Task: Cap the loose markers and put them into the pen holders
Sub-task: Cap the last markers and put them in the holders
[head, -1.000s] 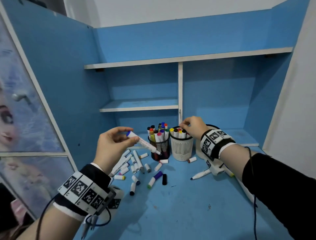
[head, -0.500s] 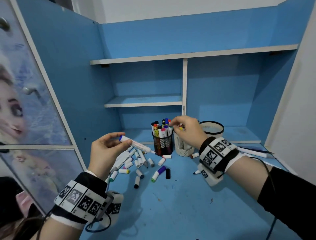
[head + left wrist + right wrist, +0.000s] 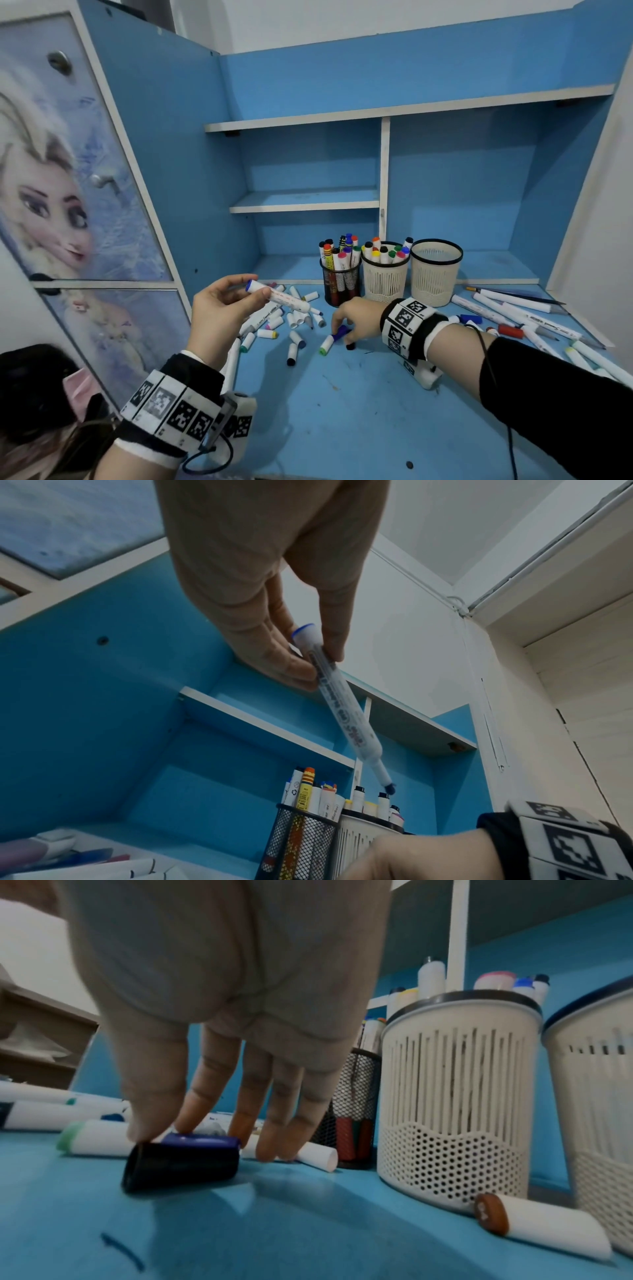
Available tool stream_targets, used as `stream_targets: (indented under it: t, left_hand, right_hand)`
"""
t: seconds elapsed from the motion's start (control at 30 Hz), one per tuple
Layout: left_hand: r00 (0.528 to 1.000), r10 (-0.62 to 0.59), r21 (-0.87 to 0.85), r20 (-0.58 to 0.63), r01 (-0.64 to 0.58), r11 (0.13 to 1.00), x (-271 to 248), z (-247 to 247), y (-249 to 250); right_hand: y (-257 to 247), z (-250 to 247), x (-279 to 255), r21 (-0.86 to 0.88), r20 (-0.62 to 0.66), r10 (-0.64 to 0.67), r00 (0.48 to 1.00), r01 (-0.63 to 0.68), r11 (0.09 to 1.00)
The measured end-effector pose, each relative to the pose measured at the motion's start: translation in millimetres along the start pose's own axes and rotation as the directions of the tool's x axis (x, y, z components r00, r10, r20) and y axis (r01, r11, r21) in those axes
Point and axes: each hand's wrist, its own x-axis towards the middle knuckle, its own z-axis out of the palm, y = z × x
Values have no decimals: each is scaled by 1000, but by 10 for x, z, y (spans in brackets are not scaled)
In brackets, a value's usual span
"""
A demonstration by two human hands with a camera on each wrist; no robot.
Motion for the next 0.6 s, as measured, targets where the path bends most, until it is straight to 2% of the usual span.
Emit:
stream_targets:
  t: [0.37,0.5,0.6]
  left_hand:
    - [999,7,-16,34,-6,1000,-154,53,73]
    - [1000,2,-23,31,-2,1000,-170,80,97]
    - [1000,-1,-30,8,1,1000,-185,112,120]
  right_hand:
    - [100,-40,-146,-34,39,107,994,-105,994]
    - [223,-52,-233,9,-125,193,973,-193,981]
    - [276,-131,-383,140,-318,205,926,-168,976]
